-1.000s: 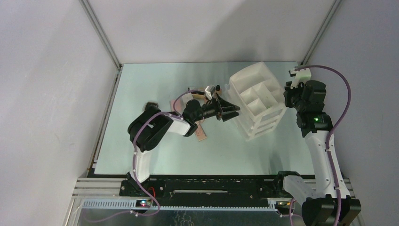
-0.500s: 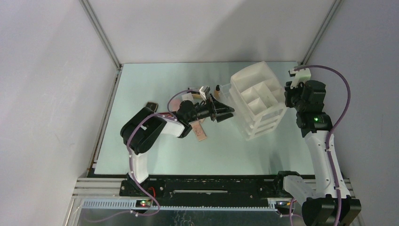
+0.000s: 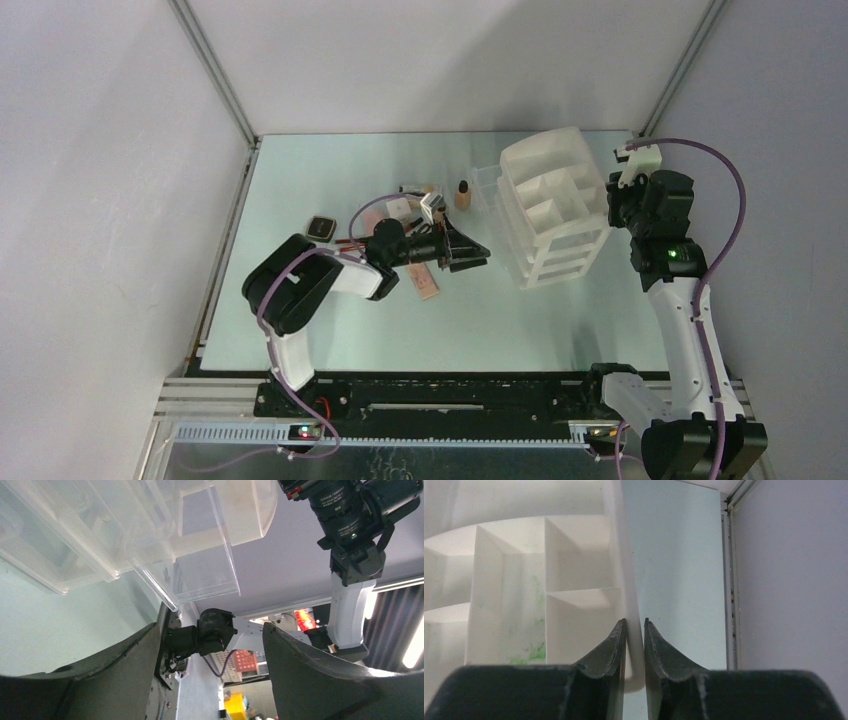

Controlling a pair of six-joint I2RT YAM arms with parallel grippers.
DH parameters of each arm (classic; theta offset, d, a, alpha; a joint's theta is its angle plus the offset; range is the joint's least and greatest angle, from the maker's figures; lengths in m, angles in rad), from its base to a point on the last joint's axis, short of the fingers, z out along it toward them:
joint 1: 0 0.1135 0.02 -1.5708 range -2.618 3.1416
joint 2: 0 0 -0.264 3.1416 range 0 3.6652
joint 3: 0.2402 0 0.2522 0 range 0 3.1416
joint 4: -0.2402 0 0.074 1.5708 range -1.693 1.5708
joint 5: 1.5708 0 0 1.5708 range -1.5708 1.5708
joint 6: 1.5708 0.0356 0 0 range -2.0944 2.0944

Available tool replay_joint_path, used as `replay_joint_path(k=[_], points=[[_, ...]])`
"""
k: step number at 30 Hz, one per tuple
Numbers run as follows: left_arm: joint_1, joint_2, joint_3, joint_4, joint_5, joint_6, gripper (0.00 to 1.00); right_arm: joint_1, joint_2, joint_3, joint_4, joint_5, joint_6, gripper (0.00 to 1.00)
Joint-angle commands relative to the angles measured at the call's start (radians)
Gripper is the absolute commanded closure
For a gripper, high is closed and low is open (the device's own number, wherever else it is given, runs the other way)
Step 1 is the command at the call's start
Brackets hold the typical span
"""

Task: Organize the makeup
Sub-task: Open the drawer in the storage box.

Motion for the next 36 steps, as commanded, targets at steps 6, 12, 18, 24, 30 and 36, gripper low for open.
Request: replay_joint_path(k=[6,12,18,24,30,36], points=[[0.044,-0.265,0.064,-0.524,0.036,0.598,0.10,-0.003,-0.016,0.011,0.106,-0.049,-0.072,0.75],[0.045,-0.406,0.252,-1.045,-0.032,1.079,0.06,-0.003,-0.006,0.011,0.101,-0.049,-0.135,0.75],[0.021,-0.357,0.562,-1.432,-0.061,1.456,0.06,-0.012,0.019,0.025,0.092,-0.095,-0.192,0.75],[-0.011,-0.250,0.824,-1.702,-0.022,1.832,0.07,-0.069,0.069,0.099,0.047,-0.219,-0.218,0.75],[-0.081,-0.127,1.037,-1.979,-0.097,2.294,0.12,-0.081,0.108,0.133,0.026,-0.273,-0.229,0.75],[-0.133,-0.031,1.129,-2.059,-0.170,2.543,0.18,-0.084,0.127,0.132,0.011,-0.295,-0.222,0.75]])
